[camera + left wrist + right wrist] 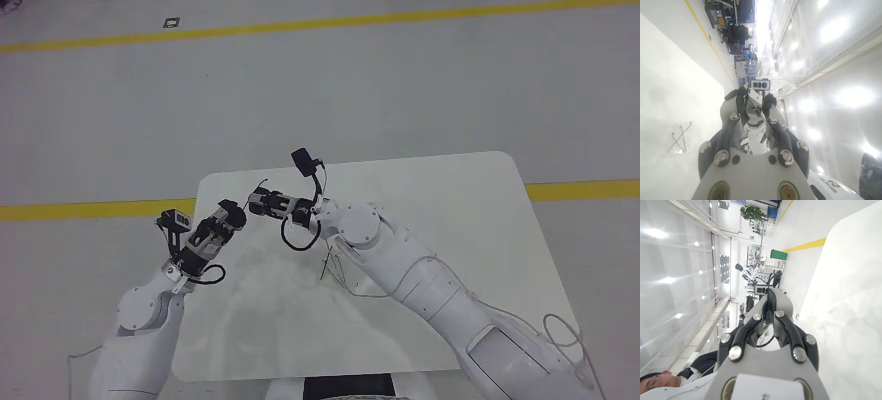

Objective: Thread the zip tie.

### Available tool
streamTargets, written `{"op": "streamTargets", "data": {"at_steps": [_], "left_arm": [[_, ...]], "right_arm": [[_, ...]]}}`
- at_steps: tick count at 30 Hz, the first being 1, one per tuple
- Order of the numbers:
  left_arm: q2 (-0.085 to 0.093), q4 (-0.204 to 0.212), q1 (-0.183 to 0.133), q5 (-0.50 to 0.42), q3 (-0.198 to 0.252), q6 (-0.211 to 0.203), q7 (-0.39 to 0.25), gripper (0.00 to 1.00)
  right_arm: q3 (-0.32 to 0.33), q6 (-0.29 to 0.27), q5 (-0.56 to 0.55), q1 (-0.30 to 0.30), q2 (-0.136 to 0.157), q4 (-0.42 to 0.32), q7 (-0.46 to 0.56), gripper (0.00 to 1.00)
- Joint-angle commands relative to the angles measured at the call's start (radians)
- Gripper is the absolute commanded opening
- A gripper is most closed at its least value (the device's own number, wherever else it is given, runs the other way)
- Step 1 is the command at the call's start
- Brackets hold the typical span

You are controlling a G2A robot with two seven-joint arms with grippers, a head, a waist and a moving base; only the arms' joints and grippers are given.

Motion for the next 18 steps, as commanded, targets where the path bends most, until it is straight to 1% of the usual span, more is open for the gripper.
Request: {"op": "streamTargets", "data": {"at_steps": [1, 7, 12, 18], "left_arm": [[0.000, 0.001, 0.000, 0.000, 0.001, 0.001, 0.000, 0.18], [0.001, 0.005, -0.003, 0.004, 0.006, 0.003, -0.002, 0.18], [0.002, 0.008, -0.006, 0.007, 0.009, 0.006, -0.002, 0.16], [0.003, 0.011, -0.009, 0.009, 0.011, 0.006, -0.001, 0.17]], "right_arm": [[0.002, 0.000, -0.003, -0.001, 0.000, -0.004, 0.001, 0.00], [0.007, -0.003, -0.007, -0.003, -0.004, -0.012, 0.005, 0.00], [0.015, -0.006, -0.011, -0.001, -0.006, -0.010, 0.006, 0.00], [0.025, -0.005, -0.018, -0.004, -0.007, -0.011, 0.008, 0.00]]}}
